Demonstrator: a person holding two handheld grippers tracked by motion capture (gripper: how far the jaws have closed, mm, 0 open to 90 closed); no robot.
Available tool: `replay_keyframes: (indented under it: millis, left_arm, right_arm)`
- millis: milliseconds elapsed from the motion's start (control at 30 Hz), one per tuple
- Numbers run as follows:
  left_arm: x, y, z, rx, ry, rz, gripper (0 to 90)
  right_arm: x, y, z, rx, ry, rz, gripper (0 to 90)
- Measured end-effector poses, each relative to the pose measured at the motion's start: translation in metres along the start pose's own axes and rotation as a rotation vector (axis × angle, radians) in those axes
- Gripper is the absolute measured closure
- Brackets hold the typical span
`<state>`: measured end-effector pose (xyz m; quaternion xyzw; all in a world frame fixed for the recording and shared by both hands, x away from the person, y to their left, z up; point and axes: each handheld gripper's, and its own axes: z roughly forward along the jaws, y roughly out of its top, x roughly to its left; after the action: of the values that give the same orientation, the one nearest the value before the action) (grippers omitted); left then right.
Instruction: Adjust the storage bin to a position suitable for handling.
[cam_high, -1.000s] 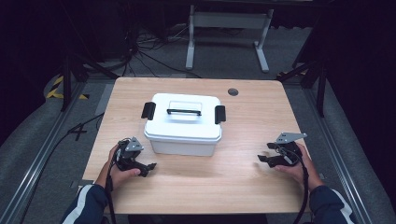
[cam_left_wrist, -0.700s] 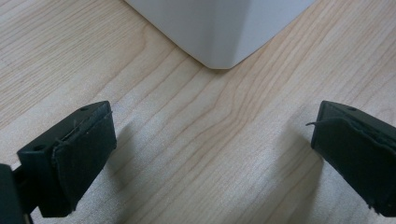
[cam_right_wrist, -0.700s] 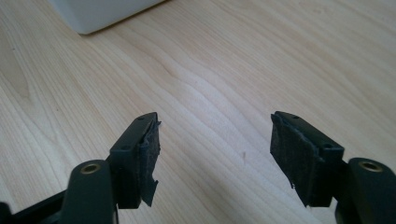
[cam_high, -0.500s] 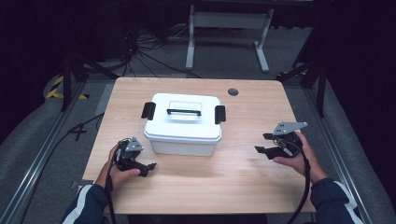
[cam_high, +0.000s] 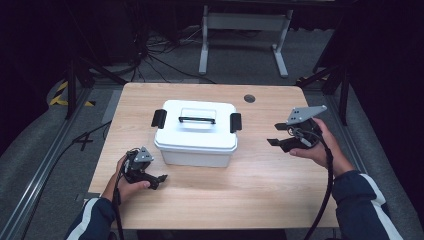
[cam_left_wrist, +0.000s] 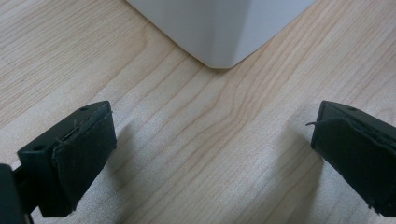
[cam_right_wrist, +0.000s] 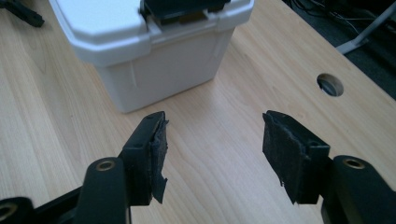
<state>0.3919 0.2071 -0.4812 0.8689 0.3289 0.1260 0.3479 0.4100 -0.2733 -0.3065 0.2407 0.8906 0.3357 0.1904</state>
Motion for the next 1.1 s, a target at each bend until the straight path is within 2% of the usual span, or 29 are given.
replay_keyframes:
  millis: [67, 133, 200, 233, 300, 367, 400, 533, 600, 633, 700, 1000, 1067, 1100]
  left_arm:
    - [0.000, 0.000, 0.000, -0.001, 0.000, 0.000, 0.5]
    - [0.000, 0.000, 0.000, 0.002, -0.002, -0.003, 0.5]
    - [0.000, 0.000, 0.000, 0.001, -0.002, -0.002, 0.5]
    - [0.000, 0.000, 0.000, 0.000, 0.001, 0.001, 0.5]
    - [0.000, 0.000, 0.000, 0.000, 0.000, 0.000, 0.5]
    - [0.000, 0.000, 0.000, 0.000, 0.001, 0.000, 0.5]
    - [0.000, 0.000, 0.000, 0.002, -0.001, -0.003, 0.5]
    - [-0.001, -0.001, 0.000, -0.004, 0.000, -0.010, 0.5]
    - [0.000, -0.001, -0.001, -0.002, 0.004, 0.004, 0.5]
    - [-0.001, -0.002, -0.001, -0.003, 0.000, -0.013, 0.5]
    - [-0.001, -0.003, -0.003, 0.005, -0.001, -0.007, 0.5]
    - [-0.003, -0.009, -0.008, 0.001, 0.010, -0.021, 0.5]
    - [-0.003, -0.011, -0.010, -0.001, 0.016, -0.012, 0.5]
    - [-0.005, -0.012, -0.010, -0.001, 0.013, -0.028, 0.5]
  right_arm:
    - [0.000, 0.016, 0.002, 0.005, 0.001, -0.038, 42.0]
    - [0.001, 0.020, 0.003, 0.005, 0.005, -0.045, 42.2]
    - [0.004, 0.037, 0.006, 0.008, 0.007, -0.080, 43.9]
    - [0.004, 0.037, 0.006, 0.008, 0.007, -0.080, 43.9]
    - [0.008, 0.048, 0.009, 0.005, -0.008, -0.098, 46.5]
    - [0.010, 0.055, 0.011, 0.000, 0.000, -0.105, 47.1]
    - [0.012, 0.061, 0.013, 0.009, 0.004, -0.125, 47.2]
    - [0.016, 0.076, 0.018, 0.010, 0.019, -0.149, 47.6]
    - [0.017, 0.081, 0.020, 0.008, 0.023, -0.157, 47.9]
    - [0.018, 0.083, 0.022, 0.011, 0.024, -0.165, 48.4]
    - [0.019, 0.088, 0.025, 0.018, 0.029, -0.174, 48.7]
    - [0.028, 0.114, 0.047, 0.026, 0.079, -0.240, 50.9]
    - [0.031, 0.120, 0.054, 0.030, 0.092, -0.257, 51.3]
    - [0.032, 0.123, 0.057, 0.034, 0.099, -0.261, 52.0]
